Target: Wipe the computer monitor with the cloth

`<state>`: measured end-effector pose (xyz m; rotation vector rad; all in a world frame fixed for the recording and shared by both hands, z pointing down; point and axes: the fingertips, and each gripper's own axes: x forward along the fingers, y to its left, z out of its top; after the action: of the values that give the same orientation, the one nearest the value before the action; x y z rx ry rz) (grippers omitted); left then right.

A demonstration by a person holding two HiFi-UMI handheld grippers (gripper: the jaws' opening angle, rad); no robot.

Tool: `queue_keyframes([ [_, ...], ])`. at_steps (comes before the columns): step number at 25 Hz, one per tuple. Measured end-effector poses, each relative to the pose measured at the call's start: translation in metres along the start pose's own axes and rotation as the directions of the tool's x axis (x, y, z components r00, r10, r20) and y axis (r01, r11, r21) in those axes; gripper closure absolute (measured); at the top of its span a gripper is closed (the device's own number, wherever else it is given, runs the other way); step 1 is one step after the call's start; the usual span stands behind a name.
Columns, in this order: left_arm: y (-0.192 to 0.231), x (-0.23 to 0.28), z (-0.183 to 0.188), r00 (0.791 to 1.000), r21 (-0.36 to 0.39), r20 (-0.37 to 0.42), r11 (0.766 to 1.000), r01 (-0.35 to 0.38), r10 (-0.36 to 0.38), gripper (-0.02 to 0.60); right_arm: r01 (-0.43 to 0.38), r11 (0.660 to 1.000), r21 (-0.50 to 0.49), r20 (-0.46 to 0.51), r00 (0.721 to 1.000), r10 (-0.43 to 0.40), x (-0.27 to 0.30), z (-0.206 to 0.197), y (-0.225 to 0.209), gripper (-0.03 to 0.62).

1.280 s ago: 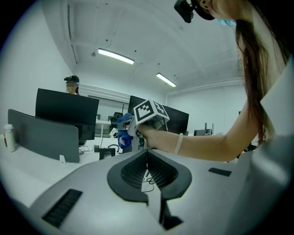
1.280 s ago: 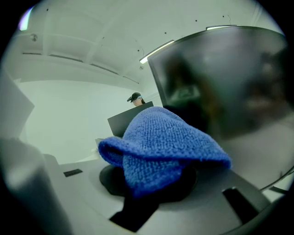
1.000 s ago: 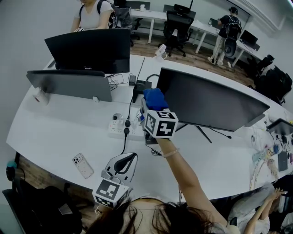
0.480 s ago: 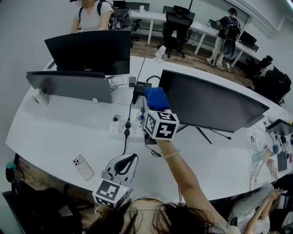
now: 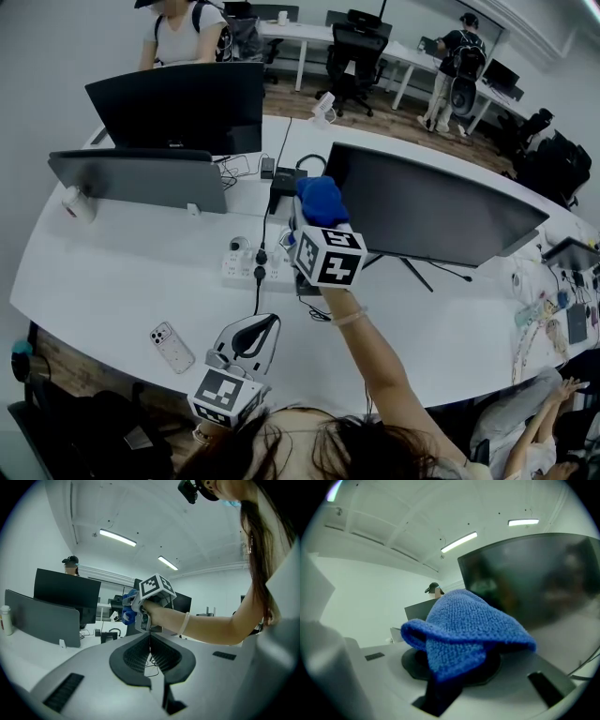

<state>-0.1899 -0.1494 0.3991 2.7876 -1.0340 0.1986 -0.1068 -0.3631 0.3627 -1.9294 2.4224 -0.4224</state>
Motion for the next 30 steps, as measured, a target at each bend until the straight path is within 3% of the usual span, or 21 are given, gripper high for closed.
queue_keyframes([
  [30, 0.010, 0.002, -0.005, 1.000, -0.014, -0.009, 1.000, 0.021, -0.021, 0.572, 0.034, 0.999, -0.033, 0.093, 0.995, -0.031, -0.005, 0.037, 0.007, 0.493],
])
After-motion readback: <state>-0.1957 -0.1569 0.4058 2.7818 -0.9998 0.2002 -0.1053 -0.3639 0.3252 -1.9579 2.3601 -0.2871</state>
